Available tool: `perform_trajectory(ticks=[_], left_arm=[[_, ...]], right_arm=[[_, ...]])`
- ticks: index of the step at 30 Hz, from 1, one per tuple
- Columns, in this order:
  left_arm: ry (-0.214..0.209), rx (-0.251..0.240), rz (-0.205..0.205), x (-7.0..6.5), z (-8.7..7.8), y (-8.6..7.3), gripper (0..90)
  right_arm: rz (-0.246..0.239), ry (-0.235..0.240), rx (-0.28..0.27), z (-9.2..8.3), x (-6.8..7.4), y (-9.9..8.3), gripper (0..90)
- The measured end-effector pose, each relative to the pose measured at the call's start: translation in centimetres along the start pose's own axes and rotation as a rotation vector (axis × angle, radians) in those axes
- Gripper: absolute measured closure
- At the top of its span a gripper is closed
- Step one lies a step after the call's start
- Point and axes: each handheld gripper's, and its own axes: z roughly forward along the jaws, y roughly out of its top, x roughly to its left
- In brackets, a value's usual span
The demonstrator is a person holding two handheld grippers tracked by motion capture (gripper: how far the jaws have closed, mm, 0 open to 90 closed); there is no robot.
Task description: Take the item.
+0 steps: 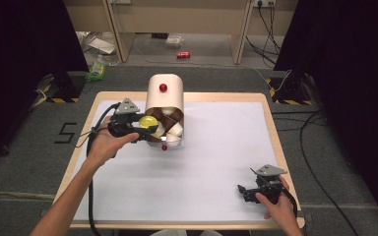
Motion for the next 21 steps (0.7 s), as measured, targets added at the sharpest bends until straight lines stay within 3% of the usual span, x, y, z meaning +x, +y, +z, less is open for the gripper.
perform_trajectory(ticks=[9,21], left_arm=[[0.047,-0.01,-0.026,1.9,-1.5,-0.7,37.8],[0.131,0.002,-0.088,5.2,-2.3,-3.4,37.8]], right_arm=[[0.0,0.0,0.0,0.0,0.0,0.0,0.4],[-0.001,0.0,0.0,0.0,0.0,0.0,0.4]])
